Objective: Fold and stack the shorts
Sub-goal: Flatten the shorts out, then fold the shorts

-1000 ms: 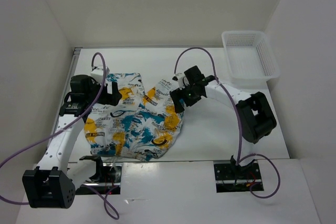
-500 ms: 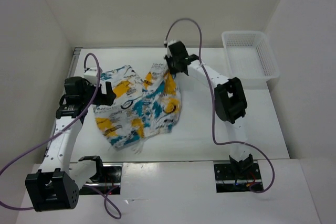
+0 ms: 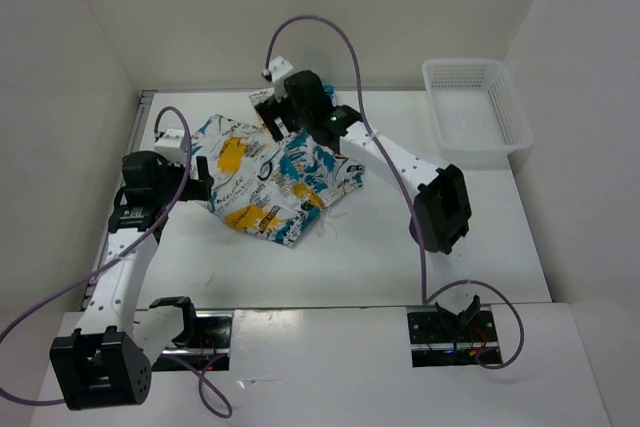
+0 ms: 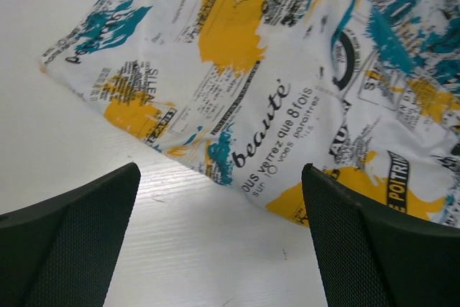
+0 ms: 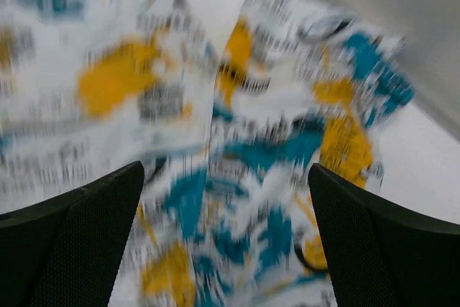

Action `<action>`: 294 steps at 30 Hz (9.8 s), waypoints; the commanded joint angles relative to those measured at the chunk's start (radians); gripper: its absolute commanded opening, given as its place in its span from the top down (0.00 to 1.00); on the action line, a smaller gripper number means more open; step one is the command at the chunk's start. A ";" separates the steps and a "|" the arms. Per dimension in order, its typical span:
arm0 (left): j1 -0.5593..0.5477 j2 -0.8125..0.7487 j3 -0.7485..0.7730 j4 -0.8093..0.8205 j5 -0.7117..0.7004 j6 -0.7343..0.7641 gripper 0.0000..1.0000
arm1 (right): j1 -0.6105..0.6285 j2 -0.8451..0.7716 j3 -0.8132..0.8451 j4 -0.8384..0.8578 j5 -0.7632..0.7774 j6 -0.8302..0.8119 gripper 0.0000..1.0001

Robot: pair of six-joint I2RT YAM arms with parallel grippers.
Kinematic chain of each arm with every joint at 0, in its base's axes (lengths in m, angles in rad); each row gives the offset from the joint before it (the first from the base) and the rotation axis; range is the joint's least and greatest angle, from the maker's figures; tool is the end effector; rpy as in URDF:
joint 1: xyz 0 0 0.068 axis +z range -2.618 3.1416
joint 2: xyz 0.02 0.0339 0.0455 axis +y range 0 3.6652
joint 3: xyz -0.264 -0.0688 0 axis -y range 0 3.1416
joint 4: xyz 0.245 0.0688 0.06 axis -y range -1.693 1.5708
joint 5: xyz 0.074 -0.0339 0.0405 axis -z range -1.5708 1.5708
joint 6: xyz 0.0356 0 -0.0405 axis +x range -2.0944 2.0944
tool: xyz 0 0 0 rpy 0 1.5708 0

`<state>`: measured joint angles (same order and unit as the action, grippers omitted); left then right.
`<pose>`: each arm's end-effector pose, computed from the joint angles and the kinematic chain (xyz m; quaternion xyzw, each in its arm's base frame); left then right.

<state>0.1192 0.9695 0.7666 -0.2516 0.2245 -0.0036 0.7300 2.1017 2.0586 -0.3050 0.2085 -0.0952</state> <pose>0.2198 0.0183 0.2929 0.0075 0.8450 -0.0645 0.5309 0.3800 0.3302 0.3534 -0.2719 0.7700 0.0972 0.5689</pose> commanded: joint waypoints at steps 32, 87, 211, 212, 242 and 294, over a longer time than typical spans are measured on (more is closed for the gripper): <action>0.166 -0.198 -0.125 0.058 -0.076 0.004 0.00 | 0.313 -0.184 -0.837 -0.144 -0.209 -0.569 1.00; -0.204 0.747 0.209 -0.116 -0.169 0.004 1.00 | -0.432 -0.253 -0.744 0.147 -0.067 -0.298 0.17; -0.151 0.439 0.674 -0.425 0.125 0.004 1.00 | -0.354 -0.543 -0.857 -0.002 -0.136 -0.679 1.00; -0.151 0.404 0.625 -0.416 0.125 0.004 1.00 | -0.354 -0.574 -0.870 -0.011 -0.136 -0.701 1.00; -0.171 0.139 0.109 -0.772 0.010 0.004 0.89 | -0.222 -0.819 -1.032 -0.909 -0.474 -1.150 0.83; -0.164 1.178 1.111 -0.265 -0.160 0.004 0.36 | -0.222 0.064 -0.262 -0.028 -0.156 -0.390 0.64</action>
<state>-0.0433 2.2520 1.8313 -0.5148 0.0383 -0.0036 0.5014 2.2368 1.7279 -0.3290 0.1055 -0.6216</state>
